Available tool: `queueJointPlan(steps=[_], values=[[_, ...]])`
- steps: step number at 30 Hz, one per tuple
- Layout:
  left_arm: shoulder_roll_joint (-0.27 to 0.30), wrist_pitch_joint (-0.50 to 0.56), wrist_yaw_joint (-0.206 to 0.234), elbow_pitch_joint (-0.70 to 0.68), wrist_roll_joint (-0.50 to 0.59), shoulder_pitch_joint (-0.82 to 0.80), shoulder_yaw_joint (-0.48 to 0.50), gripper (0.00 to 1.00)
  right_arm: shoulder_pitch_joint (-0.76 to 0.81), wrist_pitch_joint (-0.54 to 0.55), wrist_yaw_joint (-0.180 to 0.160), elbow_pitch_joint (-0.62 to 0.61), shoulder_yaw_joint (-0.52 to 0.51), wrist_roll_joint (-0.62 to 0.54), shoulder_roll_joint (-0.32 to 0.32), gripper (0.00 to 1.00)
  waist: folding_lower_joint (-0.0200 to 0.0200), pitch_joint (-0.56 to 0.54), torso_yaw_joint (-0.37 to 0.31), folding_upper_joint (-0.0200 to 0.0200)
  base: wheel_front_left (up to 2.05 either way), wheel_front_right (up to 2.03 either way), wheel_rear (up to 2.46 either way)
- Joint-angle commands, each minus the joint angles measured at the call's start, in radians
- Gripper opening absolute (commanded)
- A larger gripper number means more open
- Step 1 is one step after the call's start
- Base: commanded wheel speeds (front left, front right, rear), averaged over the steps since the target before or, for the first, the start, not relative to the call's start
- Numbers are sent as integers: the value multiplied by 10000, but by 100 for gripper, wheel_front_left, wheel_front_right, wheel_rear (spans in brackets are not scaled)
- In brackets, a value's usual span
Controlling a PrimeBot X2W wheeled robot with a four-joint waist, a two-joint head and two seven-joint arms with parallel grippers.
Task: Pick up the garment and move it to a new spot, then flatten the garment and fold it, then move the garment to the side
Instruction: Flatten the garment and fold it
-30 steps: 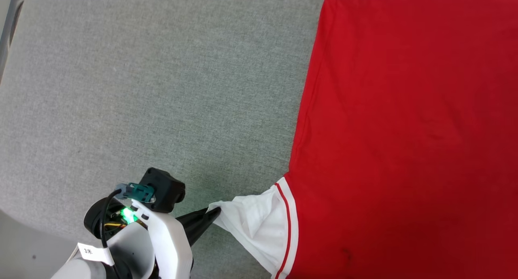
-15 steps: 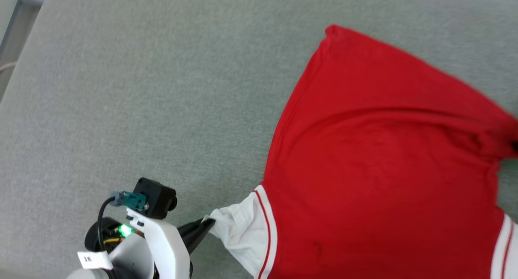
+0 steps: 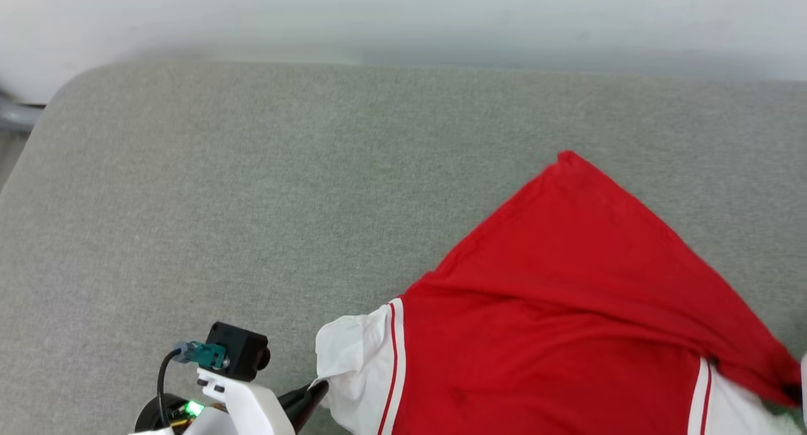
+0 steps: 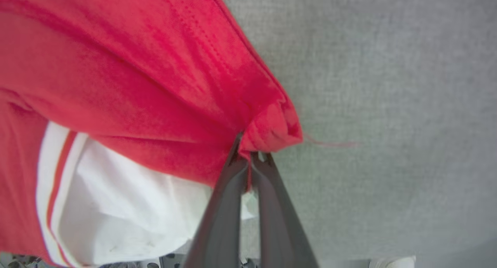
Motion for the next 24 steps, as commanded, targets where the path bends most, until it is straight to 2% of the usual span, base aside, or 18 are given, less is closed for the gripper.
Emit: queueJointPlan(steps=[1,9,17,18,19,20,24], values=[[-31,-76,59,35,-11,160,7,0,506,-12,-15,-147,-159,60,89,0,2,-306,-206,0,0,0,0],[-89,-298,237,250,185,402,-56,0,2383,114,-13,-1031,-971,165,659,0,2,-600,-303,0,0,0,0],[-79,-350,182,309,205,235,-97,0,2483,73,-13,-1158,-1027,2,940,0,2,-477,-337,0,0,0,0],[-72,-347,172,298,208,209,-101,0,2407,46,-13,-1179,-990,9,904,3,2,-460,-340,0,0,0,0],[-67,-347,169,293,210,185,-100,0,2375,84,-13,-1215,-883,28,816,78,2,-450,-341,0,0,0,0],[-64,-350,163,292,214,175,-102,0,2372,124,-13,-1244,-788,28,706,100,2,-444,-341,0,0,0,0],[-98,-363,139,277,228,120,-142,0,2166,334,-12,-1531,-695,296,347,100,2,-429,-299,0,0,0,0]])
